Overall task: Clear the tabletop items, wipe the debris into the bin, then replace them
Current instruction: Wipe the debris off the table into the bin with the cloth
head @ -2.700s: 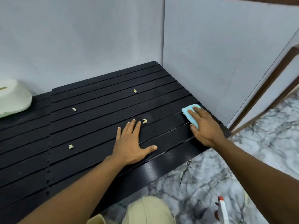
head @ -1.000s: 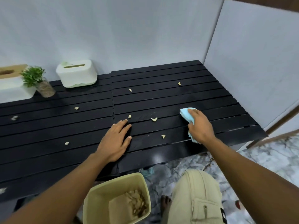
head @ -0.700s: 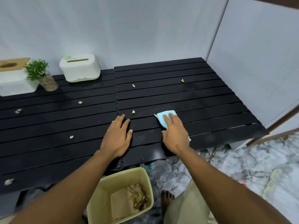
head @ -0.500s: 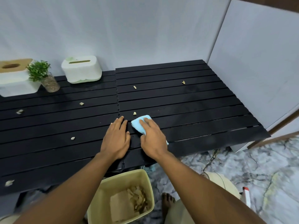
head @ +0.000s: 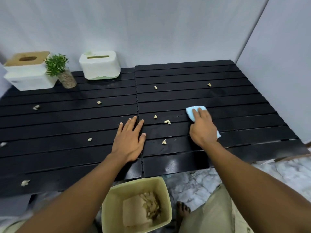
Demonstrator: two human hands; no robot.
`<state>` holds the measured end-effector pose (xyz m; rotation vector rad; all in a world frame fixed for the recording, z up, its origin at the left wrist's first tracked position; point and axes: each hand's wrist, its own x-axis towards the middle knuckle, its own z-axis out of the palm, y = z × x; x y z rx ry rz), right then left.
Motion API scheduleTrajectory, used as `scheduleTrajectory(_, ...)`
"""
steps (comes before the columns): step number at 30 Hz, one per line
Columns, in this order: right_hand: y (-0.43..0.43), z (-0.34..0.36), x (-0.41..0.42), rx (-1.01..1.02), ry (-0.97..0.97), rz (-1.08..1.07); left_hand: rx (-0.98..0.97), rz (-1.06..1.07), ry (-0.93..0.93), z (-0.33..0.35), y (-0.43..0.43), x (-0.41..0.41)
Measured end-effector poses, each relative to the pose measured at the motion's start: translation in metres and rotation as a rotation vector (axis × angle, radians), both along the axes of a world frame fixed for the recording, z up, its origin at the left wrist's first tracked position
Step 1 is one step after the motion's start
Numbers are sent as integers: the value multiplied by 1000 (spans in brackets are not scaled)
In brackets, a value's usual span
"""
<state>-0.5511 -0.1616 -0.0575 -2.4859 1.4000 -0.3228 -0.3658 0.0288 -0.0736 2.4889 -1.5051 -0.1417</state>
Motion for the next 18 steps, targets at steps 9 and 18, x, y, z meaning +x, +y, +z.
scheduleTrajectory(9, 82, 4, 67, 137, -149, 405, 28, -21, -27, 1, 6, 16)
scheduleTrajectory(18, 20, 17, 49, 63, -261, 106, 44, 21, -11, -1, 30, 37)
